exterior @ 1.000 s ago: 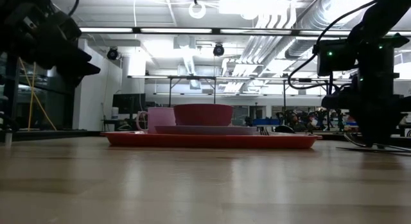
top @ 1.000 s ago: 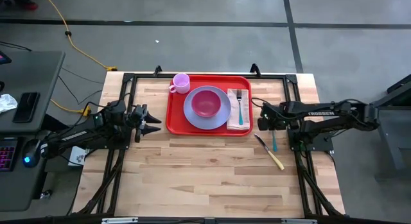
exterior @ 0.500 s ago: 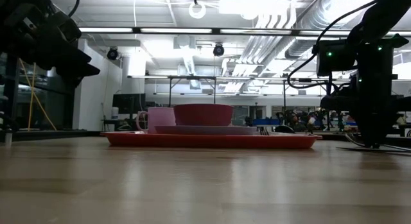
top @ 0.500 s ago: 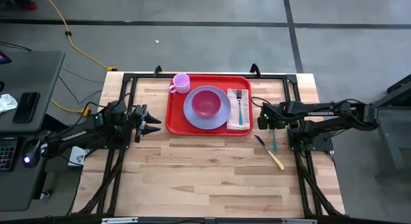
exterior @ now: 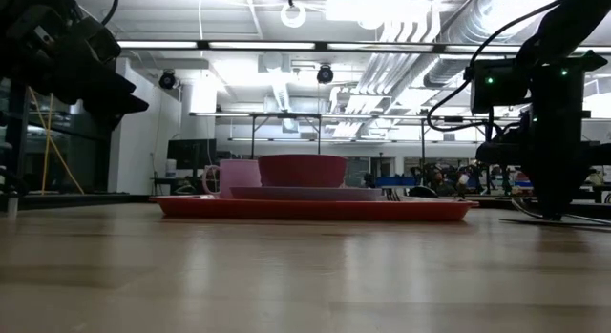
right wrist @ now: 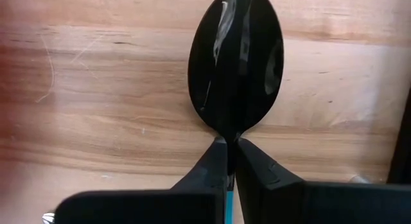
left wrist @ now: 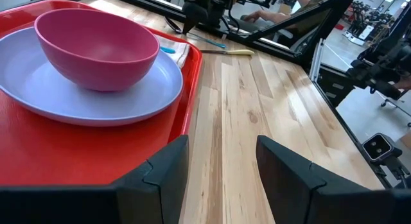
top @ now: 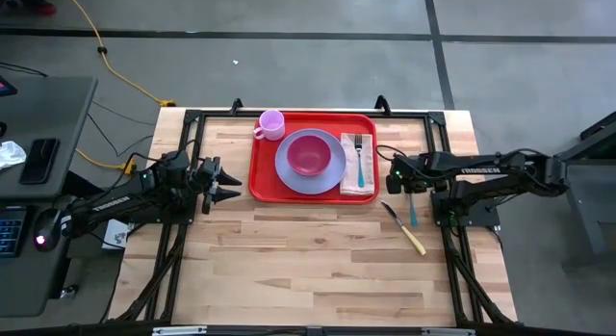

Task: Set up tray
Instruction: Put the spoon on the napkin on the tray

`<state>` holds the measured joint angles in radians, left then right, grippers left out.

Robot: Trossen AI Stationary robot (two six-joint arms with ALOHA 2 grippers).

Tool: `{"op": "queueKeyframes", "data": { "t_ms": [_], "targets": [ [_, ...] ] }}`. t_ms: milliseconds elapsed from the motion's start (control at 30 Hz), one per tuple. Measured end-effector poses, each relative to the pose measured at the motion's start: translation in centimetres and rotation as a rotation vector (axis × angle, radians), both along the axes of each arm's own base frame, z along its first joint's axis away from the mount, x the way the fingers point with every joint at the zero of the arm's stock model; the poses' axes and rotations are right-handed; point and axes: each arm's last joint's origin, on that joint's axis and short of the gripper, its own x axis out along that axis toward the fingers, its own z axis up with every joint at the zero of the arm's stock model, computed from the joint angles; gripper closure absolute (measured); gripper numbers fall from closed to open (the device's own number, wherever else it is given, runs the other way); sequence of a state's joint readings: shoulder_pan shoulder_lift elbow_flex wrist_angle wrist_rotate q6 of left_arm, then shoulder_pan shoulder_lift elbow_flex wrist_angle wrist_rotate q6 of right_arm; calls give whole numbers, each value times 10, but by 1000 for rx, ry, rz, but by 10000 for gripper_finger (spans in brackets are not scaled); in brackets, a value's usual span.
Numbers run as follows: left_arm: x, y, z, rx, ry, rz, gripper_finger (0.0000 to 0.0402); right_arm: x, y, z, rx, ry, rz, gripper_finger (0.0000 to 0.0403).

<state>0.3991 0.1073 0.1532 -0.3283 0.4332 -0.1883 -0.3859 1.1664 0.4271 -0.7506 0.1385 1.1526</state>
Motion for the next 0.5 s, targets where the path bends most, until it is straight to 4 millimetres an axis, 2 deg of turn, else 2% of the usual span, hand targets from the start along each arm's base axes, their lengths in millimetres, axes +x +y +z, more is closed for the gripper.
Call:
{"op": "queueKeyframes", "data": {
  "t_ms": [200,500],
  "targets": [
    [0,0,0,0,0,0,190,1,0,1,27,-19,-8,399],
    [0,0,0,1,1,5,190,17,-5,22,22,-86,14,399]
  ]
}}
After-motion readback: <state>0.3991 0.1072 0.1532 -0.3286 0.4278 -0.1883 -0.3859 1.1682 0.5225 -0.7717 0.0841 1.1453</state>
